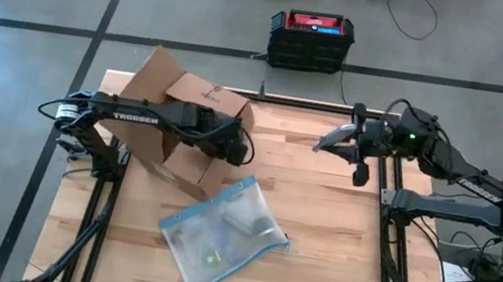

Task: Unpack boxes
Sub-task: Break down the box until it is fully flat

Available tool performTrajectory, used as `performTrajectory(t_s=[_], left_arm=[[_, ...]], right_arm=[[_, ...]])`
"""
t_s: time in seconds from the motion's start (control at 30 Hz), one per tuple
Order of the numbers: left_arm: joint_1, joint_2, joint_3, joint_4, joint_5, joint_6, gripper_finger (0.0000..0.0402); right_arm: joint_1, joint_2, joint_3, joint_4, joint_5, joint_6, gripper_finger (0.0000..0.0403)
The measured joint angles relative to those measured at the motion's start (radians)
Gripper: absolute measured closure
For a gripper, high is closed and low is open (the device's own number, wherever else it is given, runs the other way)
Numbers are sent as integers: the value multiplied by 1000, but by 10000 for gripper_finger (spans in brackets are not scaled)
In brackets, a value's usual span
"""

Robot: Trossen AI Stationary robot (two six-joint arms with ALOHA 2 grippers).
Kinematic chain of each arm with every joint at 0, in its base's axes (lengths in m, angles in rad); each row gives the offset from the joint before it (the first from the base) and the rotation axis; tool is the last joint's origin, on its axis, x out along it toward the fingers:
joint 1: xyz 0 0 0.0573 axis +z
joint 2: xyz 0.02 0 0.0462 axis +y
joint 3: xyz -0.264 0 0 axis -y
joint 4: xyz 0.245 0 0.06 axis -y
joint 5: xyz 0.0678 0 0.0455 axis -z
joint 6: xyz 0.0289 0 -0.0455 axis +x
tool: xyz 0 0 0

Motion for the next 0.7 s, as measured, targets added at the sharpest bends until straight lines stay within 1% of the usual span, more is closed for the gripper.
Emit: performTrajectory(t_s=[0.1, 0.2, 0.3, 0.47, 0.53, 0.6, 0.7], left_arm=[[0, -1, 105, 39, 56, 84, 397], [3, -1, 221, 73, 132, 145, 398], [6, -1, 338, 91, 213, 173, 400], [6, -1, 514, 101, 280, 176, 400], [6, -3, 557, 116, 291, 169, 401], [6, -4, 575, 118, 301, 162, 401], [7, -4, 543, 134, 352, 129, 401]], right_arm=[[0, -34, 18, -5, 0, -10, 346], [0, -61, 49, -57, 1, -31, 346], [0, -87, 90, -122, 31, -58, 346], [0, -127, 188, -225, 54, -93, 346], [0, -134, 233, -266, 53, -93, 346], [0, -140, 267, -303, 51, -81, 346], [0, -148, 289, -342, 49, -44, 346]])
